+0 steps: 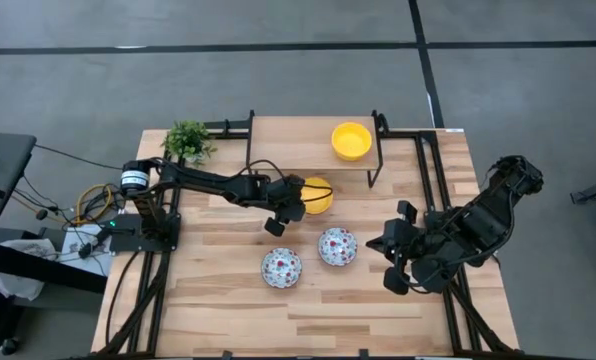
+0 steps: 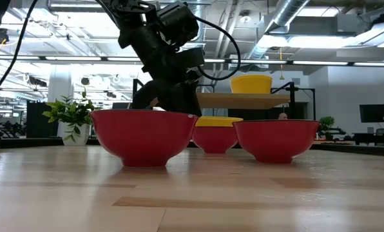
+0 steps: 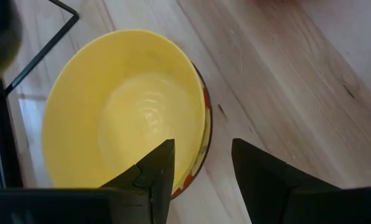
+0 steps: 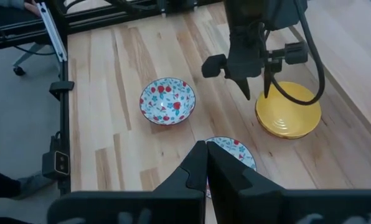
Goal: Pick & Place Mini bowls
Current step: Stack the yellow bowl on the yellow bowl on the shelf
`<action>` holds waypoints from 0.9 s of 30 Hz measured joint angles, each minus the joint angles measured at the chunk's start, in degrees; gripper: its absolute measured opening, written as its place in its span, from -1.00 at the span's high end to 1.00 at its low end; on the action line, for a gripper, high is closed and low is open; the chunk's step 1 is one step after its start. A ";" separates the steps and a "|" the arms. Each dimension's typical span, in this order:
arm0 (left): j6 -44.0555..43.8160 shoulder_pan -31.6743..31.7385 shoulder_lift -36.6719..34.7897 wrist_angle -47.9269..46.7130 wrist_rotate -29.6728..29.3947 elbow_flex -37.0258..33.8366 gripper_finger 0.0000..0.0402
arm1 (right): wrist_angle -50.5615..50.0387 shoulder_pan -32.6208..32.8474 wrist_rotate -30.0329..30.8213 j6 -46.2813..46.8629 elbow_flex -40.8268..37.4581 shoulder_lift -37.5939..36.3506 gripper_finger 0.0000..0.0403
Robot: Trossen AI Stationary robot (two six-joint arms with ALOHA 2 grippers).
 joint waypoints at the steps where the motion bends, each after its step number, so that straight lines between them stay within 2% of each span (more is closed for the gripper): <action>1: 0.00 0.00 0.00 -0.02 0.00 0.00 0.21 | 0.02 0.00 -0.04 0.00 0.00 0.00 1.00; 8: -1.05 -0.11 0.00 -0.18 0.00 0.00 0.26 | 0.13 0.00 -0.06 0.00 0.00 0.00 1.00; 23: -1.07 -0.11 0.00 -0.14 -0.11 0.00 0.93 | 0.13 0.00 -0.06 -0.02 0.00 0.00 1.00; 27: -1.03 -0.15 -0.04 -0.12 -1.28 0.00 0.97 | 0.11 0.00 -0.06 -0.36 0.00 0.00 1.00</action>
